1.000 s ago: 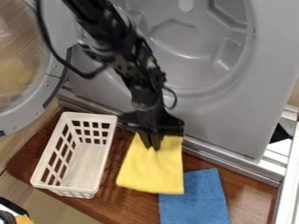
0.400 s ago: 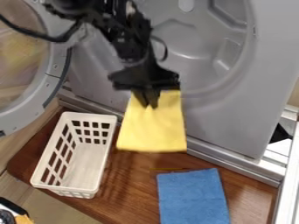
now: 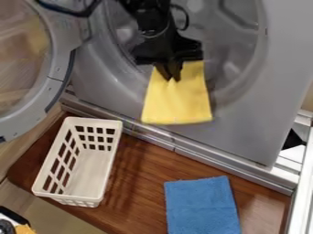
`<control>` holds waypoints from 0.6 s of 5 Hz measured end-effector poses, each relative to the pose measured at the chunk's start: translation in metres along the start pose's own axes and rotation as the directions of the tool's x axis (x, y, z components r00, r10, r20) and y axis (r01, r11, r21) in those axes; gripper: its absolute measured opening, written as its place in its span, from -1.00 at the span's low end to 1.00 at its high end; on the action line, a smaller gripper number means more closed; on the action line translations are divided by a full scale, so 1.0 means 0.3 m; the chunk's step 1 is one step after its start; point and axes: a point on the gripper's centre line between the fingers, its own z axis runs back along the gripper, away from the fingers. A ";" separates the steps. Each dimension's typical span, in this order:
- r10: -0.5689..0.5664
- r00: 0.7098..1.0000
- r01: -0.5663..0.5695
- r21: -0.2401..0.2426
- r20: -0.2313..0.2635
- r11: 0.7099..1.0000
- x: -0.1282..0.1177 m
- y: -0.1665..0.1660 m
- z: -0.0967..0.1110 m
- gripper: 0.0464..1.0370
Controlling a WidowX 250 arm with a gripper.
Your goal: Put yellow cloth in the washing machine
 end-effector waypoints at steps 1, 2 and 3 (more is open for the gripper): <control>-0.011 1.000 0.011 0.010 0.009 1.000 0.052 -0.041 -0.051 -0.97; -0.003 1.000 0.003 0.013 0.012 1.000 0.107 -0.060 -0.117 -0.97; 0.004 1.000 -0.004 0.029 0.006 1.000 0.148 -0.059 -0.168 -0.94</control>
